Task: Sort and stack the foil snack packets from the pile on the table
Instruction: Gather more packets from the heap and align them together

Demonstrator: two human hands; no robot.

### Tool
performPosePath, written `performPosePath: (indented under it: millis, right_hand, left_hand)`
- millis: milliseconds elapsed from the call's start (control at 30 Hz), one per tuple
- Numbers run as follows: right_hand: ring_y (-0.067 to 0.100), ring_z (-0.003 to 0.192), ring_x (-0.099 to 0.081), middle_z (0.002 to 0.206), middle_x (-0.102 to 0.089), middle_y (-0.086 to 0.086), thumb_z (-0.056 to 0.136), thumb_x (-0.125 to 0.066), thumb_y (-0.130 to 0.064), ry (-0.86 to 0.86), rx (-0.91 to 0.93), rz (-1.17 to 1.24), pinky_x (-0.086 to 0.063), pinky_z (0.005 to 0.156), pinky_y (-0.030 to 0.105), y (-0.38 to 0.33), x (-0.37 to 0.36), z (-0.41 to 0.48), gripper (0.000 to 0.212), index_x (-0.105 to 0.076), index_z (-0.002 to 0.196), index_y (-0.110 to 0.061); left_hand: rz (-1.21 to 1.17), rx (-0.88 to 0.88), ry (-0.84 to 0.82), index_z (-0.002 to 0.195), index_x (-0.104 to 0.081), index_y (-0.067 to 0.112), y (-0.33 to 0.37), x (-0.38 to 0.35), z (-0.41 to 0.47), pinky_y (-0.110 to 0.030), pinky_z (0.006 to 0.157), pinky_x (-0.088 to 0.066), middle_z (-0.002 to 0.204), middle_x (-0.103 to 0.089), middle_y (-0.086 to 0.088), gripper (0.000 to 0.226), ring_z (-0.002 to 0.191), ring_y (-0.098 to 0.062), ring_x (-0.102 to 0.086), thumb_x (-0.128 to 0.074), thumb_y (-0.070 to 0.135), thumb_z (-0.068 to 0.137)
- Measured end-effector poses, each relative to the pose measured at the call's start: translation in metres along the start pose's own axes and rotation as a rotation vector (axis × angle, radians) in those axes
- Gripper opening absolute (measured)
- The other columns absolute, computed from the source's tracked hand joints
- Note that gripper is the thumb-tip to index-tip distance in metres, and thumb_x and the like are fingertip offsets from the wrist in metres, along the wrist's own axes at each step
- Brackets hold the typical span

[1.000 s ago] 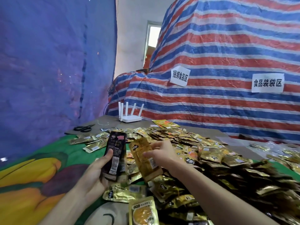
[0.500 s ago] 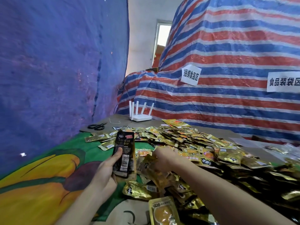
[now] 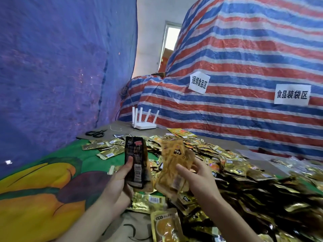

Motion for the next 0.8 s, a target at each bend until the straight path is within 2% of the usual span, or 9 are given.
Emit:
performPosePath:
  millis: [133,200,300,367,433,500,600,667,800]
  right_hand:
    - [0.005,0.092,-0.071,0.105,-0.072,-0.004,0.095,-0.065,-0.01,0.029,0.055,0.12,-0.058,0.062,0.019,0.009,-0.007,-0.021,0.028,-0.054,0.113,-0.028]
    - [0.01,0.097,-0.072,0.105,-0.074,-0.007,0.098,-0.06,-0.007,0.017,0.11,0.147,-0.062,0.071,0.027,0.006,-0.018,-0.029,0.033,-0.054,0.117,-0.034]
    - [0.02,0.106,-0.071,0.113,-0.074,-0.001,0.104,-0.052,-0.01,0.036,0.104,0.33,-0.06,0.09,0.044,0.007,-0.037,-0.038,0.027,-0.063,0.124,-0.025]
    - [0.019,0.122,-0.063,0.132,-0.066,0.0,0.106,-0.049,-0.025,0.137,0.029,0.394,-0.053,0.103,0.049,0.013,-0.043,-0.043,0.033,-0.057,0.138,-0.024]
    - [0.017,0.137,-0.05,0.149,-0.052,0.0,0.096,-0.045,-0.055,0.209,-0.025,0.385,-0.042,0.114,0.048,0.016,-0.045,-0.048,0.064,-0.044,0.15,-0.022]
    - [0.015,0.136,-0.051,0.146,-0.054,0.001,0.08,-0.044,-0.075,0.211,0.007,0.361,-0.04,0.115,0.047,0.016,-0.045,-0.054,0.09,-0.044,0.15,-0.019]
    - [0.01,0.113,-0.066,0.121,-0.069,-0.005,0.088,-0.068,-0.055,0.206,0.056,0.211,-0.052,0.102,0.044,0.021,-0.042,-0.055,0.061,-0.053,0.137,-0.022]
    - [0.008,0.101,-0.069,0.106,-0.072,-0.009,0.093,-0.07,-0.031,0.191,0.094,0.17,-0.057,0.093,0.042,0.026,-0.04,-0.053,0.031,-0.06,0.123,-0.031]
    - [0.02,0.093,-0.066,0.097,-0.068,0.0,0.076,-0.065,-0.026,0.13,0.17,0.103,-0.056,0.086,0.05,0.024,-0.045,-0.056,0.029,-0.065,0.104,-0.029]
  left_hand:
    - [-0.033,0.002,-0.03,0.1,-0.076,0.005,-0.014,-0.014,-0.006,-0.038,0.062,-0.062,0.097,-0.074,-0.02,0.032,0.078,-0.029,-0.075,-0.063,0.028,0.082]
    - [0.052,-0.044,-0.006,0.106,-0.07,0.006,-0.023,-0.024,-0.01,-0.037,0.063,-0.062,0.101,-0.075,-0.019,0.033,0.082,-0.029,-0.075,-0.066,0.024,0.079]
    - [0.483,-0.239,0.075,0.105,-0.066,0.02,-0.035,-0.037,-0.018,-0.022,0.066,-0.057,0.096,-0.077,-0.001,0.032,0.084,-0.011,-0.074,-0.069,0.032,0.076]
    - [0.7,-0.304,0.042,0.113,-0.059,0.031,-0.041,-0.043,-0.027,-0.017,0.076,-0.053,0.103,-0.074,0.015,0.039,0.094,0.0,-0.07,-0.065,0.047,0.079]
    - [0.906,-0.332,-0.027,0.117,-0.053,0.04,-0.046,-0.047,-0.034,-0.01,0.082,-0.048,0.108,-0.069,0.027,0.044,0.102,0.009,-0.064,-0.052,0.066,0.081]
    - [1.085,-0.32,-0.082,0.124,-0.05,0.041,-0.051,-0.049,-0.038,-0.019,0.097,-0.046,0.117,-0.066,0.02,0.054,0.114,0.004,-0.058,-0.038,0.077,0.085]
    - [1.137,-0.283,-0.153,0.135,-0.053,0.031,-0.049,-0.052,-0.04,-0.038,0.108,-0.042,0.128,-0.061,0.009,0.061,0.125,-0.01,-0.054,-0.044,0.064,0.085]
    - [1.028,-0.253,-0.187,0.126,-0.06,0.036,-0.042,-0.05,-0.041,-0.026,0.098,-0.049,0.123,-0.068,0.013,0.045,0.117,-0.003,-0.061,-0.06,0.045,0.082]
    - [0.846,-0.162,-0.205,0.117,-0.061,0.032,-0.046,-0.039,-0.039,-0.016,0.077,-0.054,0.107,-0.075,0.01,0.055,0.099,-0.005,-0.071,-0.075,0.019,0.065]
Point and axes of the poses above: each hand's wrist, its own z-axis towards the middle knuckle, its own x-axis out of the back of the hand, y = z × x, the point moved 3 cm from there along z, towards the middle knuckle
